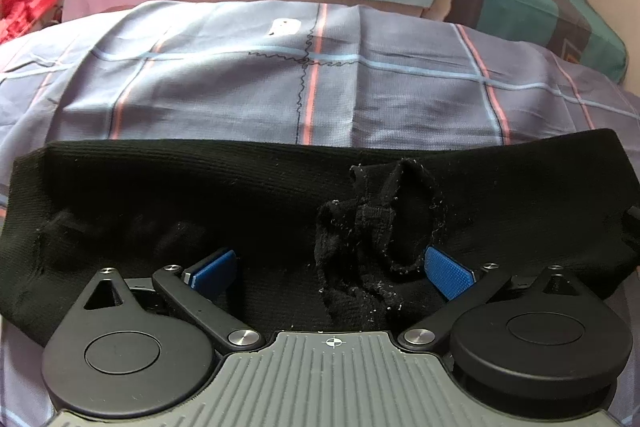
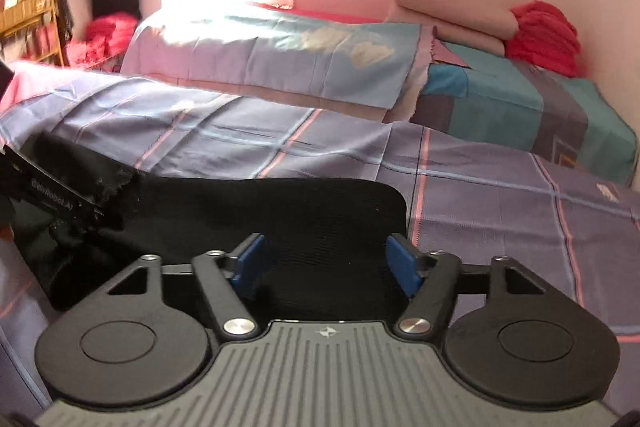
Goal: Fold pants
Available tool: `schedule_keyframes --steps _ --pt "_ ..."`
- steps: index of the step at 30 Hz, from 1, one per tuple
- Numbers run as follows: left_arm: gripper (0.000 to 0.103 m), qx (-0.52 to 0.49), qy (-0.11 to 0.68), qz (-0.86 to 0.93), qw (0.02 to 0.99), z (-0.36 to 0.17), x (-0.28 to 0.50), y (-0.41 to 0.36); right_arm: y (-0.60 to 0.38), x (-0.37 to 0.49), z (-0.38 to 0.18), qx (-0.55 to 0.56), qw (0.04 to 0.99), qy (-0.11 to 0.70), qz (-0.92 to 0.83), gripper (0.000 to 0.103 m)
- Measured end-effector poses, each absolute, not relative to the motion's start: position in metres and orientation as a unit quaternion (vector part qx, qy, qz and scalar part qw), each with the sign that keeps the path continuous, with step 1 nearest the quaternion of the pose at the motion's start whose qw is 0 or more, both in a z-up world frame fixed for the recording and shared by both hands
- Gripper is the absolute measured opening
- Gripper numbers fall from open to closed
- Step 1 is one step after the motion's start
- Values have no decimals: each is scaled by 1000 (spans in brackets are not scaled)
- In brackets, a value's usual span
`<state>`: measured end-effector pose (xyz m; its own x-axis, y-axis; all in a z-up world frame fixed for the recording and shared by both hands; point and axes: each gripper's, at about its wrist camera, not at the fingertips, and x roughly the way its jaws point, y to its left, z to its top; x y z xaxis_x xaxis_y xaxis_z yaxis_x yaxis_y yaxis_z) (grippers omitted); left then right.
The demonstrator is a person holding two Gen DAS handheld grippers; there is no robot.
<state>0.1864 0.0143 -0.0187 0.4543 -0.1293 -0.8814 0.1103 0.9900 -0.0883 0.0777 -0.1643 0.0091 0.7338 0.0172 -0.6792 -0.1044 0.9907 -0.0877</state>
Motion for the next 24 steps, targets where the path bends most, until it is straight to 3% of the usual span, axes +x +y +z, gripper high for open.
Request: schedule_keyframes --steps 9,19,24 --pt "103 -22 522 -81 849 12 178 27 -151 82 22 -103 924 368 -5 75" --pt "103 -14 535 -20 845 21 171 69 -70 94 17 -157 910 375 77 80" --pt "103 -30 546 19 837 19 164 109 -33 92 9 -241 890 378 84 80"
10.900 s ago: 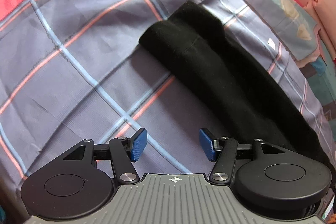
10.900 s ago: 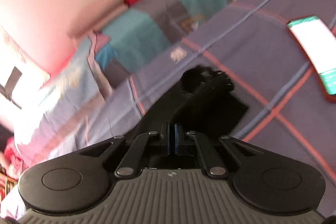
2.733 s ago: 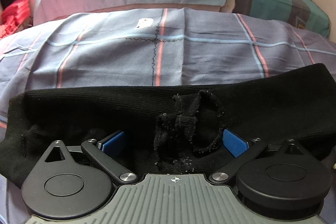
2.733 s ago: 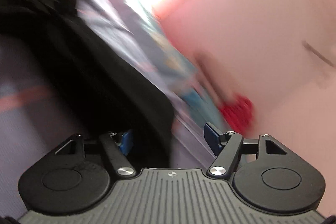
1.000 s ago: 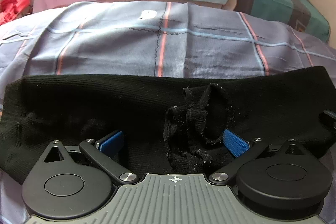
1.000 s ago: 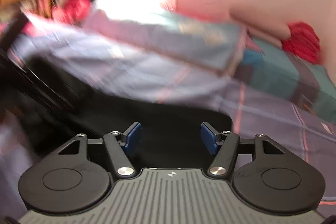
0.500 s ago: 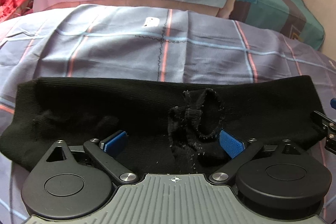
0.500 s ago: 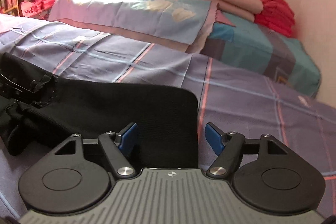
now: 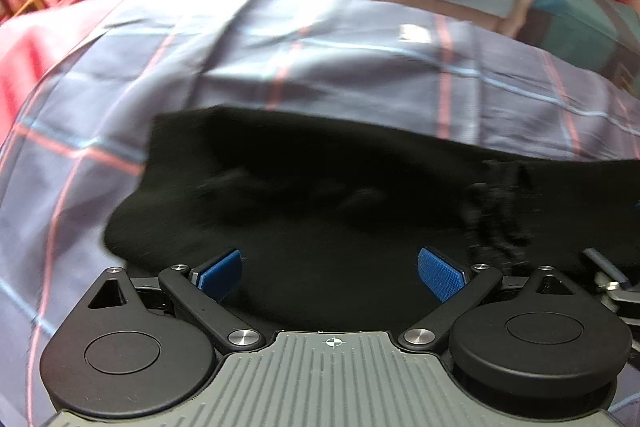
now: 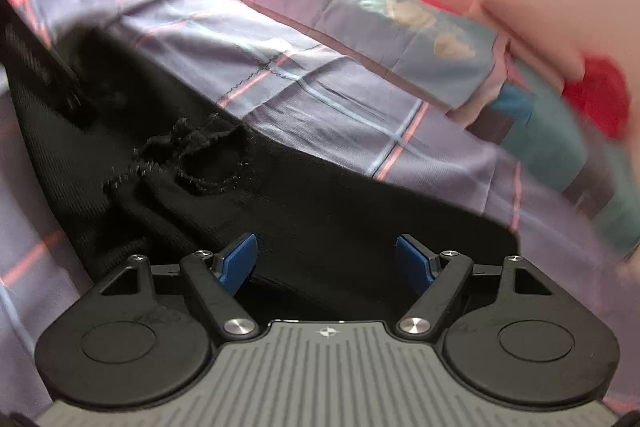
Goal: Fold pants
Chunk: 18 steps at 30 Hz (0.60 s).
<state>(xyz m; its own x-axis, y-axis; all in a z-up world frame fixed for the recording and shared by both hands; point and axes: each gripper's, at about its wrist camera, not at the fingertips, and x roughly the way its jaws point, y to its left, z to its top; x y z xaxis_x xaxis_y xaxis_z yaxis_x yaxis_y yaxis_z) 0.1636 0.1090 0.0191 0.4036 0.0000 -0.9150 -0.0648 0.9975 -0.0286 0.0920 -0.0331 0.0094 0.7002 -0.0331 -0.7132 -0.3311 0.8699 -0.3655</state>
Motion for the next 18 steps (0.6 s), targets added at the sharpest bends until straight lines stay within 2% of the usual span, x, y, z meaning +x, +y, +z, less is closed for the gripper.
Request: schedule_keyframes --steps 5,10,18 --pt "103 -56 552 59 830 17 155 153 13 75 30 -305 899 292 119 85" --pt "103 -103 542 117 826 22 132 211 81 65 34 -293 886 265 243 85" --pt "103 -146 522 210 813 19 64 291 193 68 3 -326 849 248 334 85"
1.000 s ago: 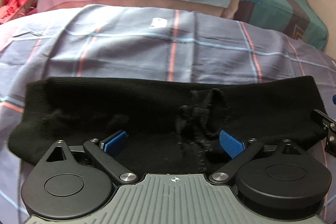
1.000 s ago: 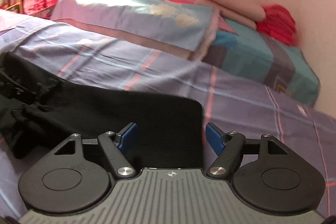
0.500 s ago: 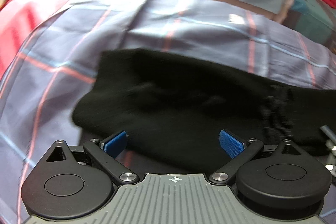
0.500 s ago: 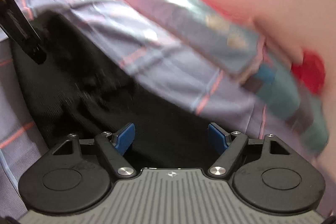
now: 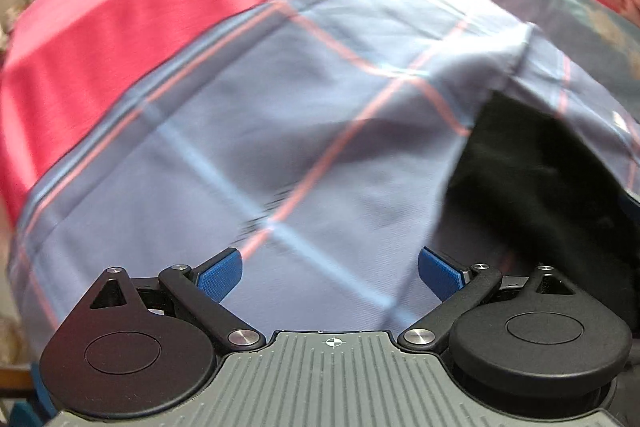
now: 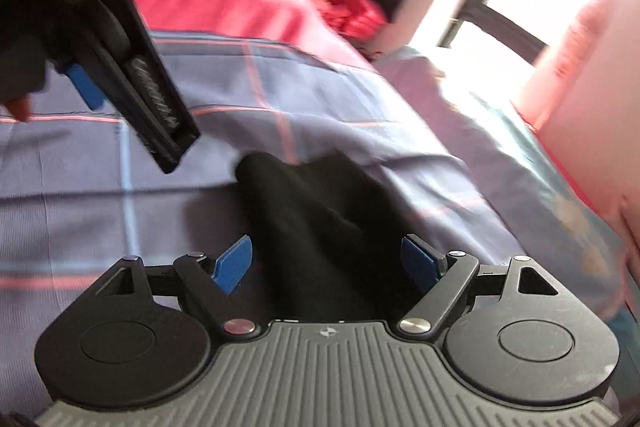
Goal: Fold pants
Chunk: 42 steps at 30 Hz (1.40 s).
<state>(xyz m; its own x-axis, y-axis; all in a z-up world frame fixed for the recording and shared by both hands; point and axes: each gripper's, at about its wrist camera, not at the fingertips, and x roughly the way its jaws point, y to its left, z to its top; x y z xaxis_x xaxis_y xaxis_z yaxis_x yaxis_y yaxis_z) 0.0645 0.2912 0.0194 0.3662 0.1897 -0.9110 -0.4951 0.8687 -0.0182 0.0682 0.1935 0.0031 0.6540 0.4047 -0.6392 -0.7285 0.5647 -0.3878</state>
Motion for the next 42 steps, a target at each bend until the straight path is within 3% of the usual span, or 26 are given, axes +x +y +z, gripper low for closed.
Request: schedule_keyframes --steps 7,9,10,11,12,13,21,31,37,40,42 --pt "103 -169 518 237 804 16 30 310 254 96 -36 -400 835 248 285 82" --pt "103 -172 515 232 807 16 27 308 256 108 -37 -378 844 257 280 82" --pt "103 -173 514 228 809 16 26 306 258 114 -37 -361 842 274 291 71" --pt "103 -175 513 222 810 16 25 303 255 121 -33 -340 834 300 315 40" --pt "103 -177 512 213 813 15 25 300 254 130 -26 -318 825 330 330 26" --pt "103 -178 512 201 816 14 26 294 252 137 -19 -298 826 345 331 20" --pt "103 -168 520 23 837 6 72 198 170 193 73 -70 845 412 335 20" --pt "103 -151 523 -30 838 -16 148 91 32 184 134 22 890 362 276 19" --pt "103 -139 519 -72 840 -2 142 70 -110 145 132 97 925 330 163 17" --pt "103 -110 515 -116 842 8 127 57 -173 118 95 97 934 332 84 17" --pt "103 -102 515 -143 839 14 117 53 -209 113 54 101 915 391 2 17"
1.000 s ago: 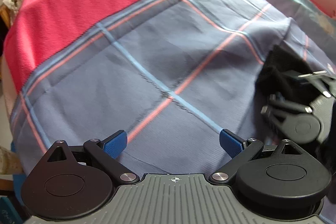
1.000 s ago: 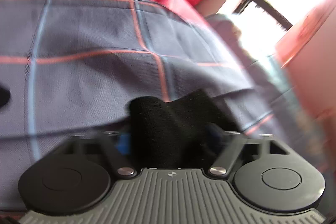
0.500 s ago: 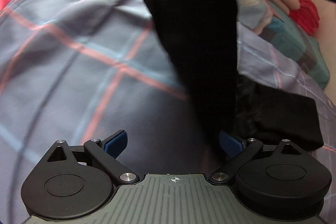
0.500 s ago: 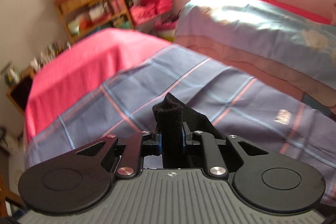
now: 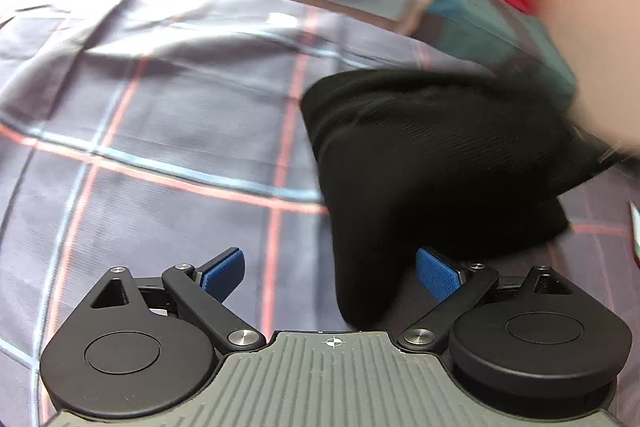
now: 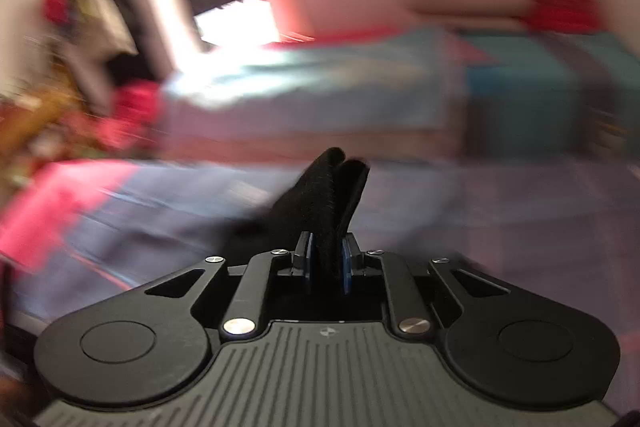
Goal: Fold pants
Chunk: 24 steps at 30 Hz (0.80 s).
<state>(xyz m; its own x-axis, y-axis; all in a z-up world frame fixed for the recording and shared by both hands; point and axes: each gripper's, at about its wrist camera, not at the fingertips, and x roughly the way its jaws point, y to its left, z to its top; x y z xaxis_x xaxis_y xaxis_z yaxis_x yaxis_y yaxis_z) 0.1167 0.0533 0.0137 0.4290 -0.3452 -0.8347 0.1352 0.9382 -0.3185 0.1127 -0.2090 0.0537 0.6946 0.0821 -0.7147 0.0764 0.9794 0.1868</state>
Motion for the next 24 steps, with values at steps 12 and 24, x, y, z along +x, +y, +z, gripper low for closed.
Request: schedule_keyframes --steps 12,24 --pt "103 -106 502 -68 856 26 171 42 -201 126 66 100 940 315 88 65" --pt "103 -148 523 -79 835 -1 179 44 -193 172 3 126 909 396 19 16"
